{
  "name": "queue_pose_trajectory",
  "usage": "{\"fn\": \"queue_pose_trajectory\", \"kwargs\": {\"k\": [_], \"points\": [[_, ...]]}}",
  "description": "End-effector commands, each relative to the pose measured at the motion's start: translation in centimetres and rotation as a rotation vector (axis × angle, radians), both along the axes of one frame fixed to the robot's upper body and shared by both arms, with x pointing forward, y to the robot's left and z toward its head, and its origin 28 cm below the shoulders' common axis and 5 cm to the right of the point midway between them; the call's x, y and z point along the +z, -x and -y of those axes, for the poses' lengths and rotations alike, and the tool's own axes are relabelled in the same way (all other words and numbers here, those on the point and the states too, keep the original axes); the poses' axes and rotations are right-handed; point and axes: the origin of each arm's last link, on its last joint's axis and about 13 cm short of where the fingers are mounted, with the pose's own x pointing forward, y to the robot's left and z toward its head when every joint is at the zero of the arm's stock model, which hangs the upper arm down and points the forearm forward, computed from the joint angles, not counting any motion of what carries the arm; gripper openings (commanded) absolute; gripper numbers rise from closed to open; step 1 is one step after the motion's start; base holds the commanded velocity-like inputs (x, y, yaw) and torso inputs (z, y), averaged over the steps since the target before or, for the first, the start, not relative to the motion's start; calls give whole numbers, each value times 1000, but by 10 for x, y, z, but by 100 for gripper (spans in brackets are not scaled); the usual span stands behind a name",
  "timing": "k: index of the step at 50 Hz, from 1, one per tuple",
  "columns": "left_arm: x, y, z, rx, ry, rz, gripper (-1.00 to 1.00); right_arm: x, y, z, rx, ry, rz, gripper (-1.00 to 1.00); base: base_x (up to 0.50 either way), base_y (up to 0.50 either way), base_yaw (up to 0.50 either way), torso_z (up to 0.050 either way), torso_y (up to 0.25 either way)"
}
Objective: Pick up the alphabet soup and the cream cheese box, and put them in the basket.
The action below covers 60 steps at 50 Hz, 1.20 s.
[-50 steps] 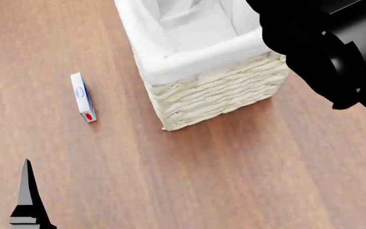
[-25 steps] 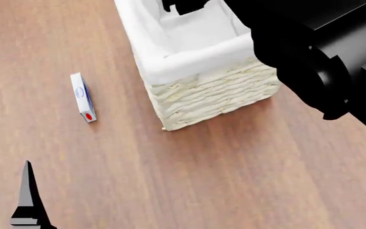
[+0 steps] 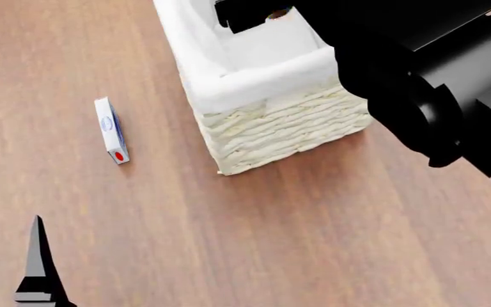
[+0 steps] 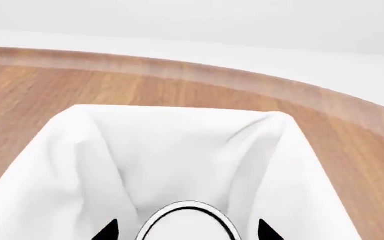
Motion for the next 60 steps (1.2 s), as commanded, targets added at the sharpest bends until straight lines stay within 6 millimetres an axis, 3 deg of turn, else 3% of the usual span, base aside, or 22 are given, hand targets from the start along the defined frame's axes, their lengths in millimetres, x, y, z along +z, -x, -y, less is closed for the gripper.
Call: {"fn": "queue_pose_trajectory", "kwargs": {"k": [1, 20, 27, 28, 32, 35, 41, 53, 60], "points": [[0, 1, 0, 1, -1, -1, 100, 5, 0, 0, 7, 27, 28, 100, 0, 0, 0, 0, 0], [-2, 1, 0, 1, -2, -3, 100, 4, 2, -1, 6, 35, 46, 100, 0, 0, 0, 0, 0], [-3, 0, 1, -4, -4, -5, 100, 10, 33, 0, 7, 73, 214, 100, 0, 0, 0, 0, 0], [-2, 0, 1, -4, -3, -5, 100, 13, 42, 2, -13, 104, 301, 100, 0, 0, 0, 0, 0], [-1, -1, 2, -10, -8, -3, 100, 18, 66, 10, -26, 28, 364, 100, 0, 0, 0, 0, 0], [0, -2, 2, -11, -11, 1, 100, 17, 92, 18, -41, 17, 460, 100, 0, 0, 0, 0, 0], [1, -1, 4, -23, -17, 2, 100, 10, 122, 22, -71, 5, 522, 100, 0, 0, 0, 0, 0], [1, 0, 5, -28, -27, 4, 100, -60, 156, 20, -1, 25, 623, 100, 0, 0, 0, 0, 0], [4, -2, 5, -27, -28, 12, 100, -107, 162, 19, -56, -14, 670, 100, 0, 0, 0, 0, 0]]}}
